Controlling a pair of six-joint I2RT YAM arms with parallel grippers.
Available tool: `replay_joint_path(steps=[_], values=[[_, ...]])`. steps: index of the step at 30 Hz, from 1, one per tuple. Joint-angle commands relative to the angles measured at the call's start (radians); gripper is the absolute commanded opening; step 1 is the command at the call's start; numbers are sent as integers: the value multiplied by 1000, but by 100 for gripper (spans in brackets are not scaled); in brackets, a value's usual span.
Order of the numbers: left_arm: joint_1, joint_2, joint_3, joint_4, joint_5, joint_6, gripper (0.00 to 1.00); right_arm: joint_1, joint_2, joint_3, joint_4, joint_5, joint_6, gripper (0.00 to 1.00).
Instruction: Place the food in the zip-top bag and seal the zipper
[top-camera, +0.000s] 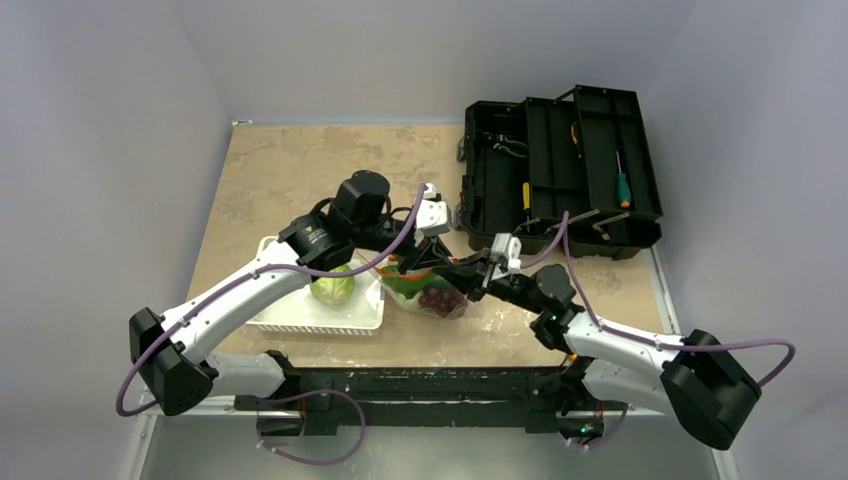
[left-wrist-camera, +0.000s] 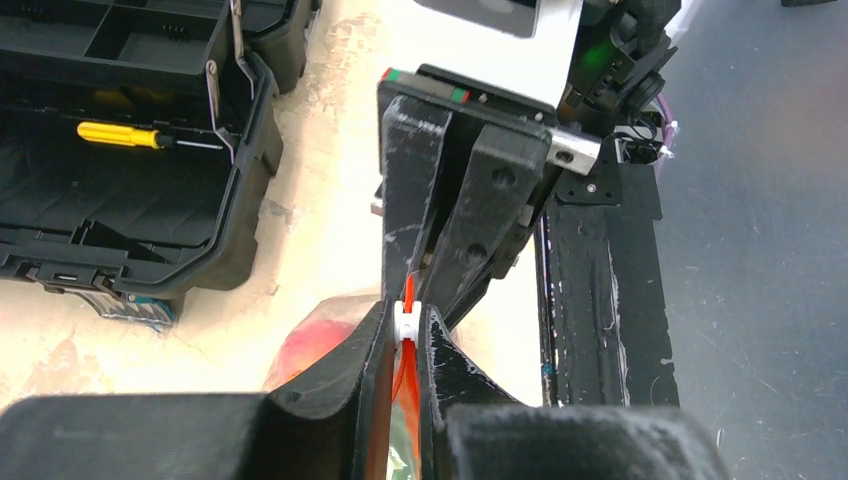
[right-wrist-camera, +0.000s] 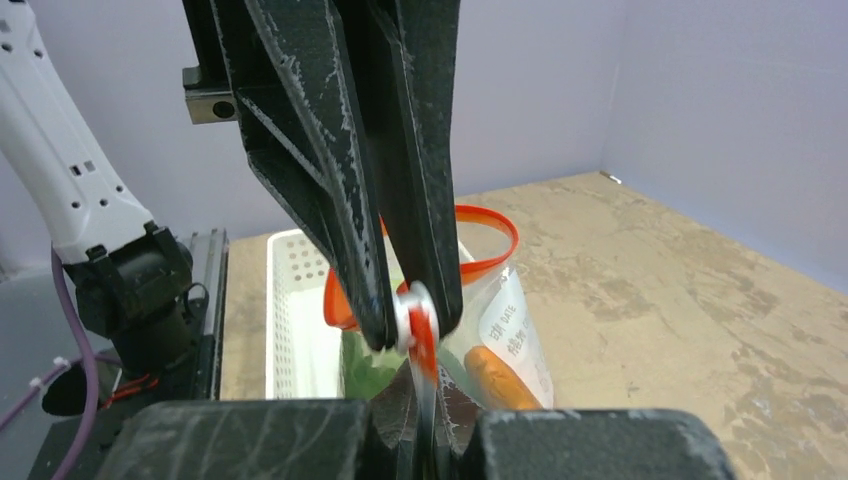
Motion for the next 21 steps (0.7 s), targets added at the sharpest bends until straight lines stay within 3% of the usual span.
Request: replay_joint_path(steps=[1,3,7,16,21], values=[[2,-1,4,40,-5,7,0,-4,-41,-107,300,128,142,0],[2,7,7,39,-14,7,0,-4,-53,-140,395,149,182,0],[3,25,14,26,-26,11,0,-6,-73,-150,431,193,230,0],[2,32,20,38,-2,-19,0,-5,-132,-163,310,214,249,0],[1,33,21,33,-53,-36,29,-3,-195,-166,174,231,208,0]])
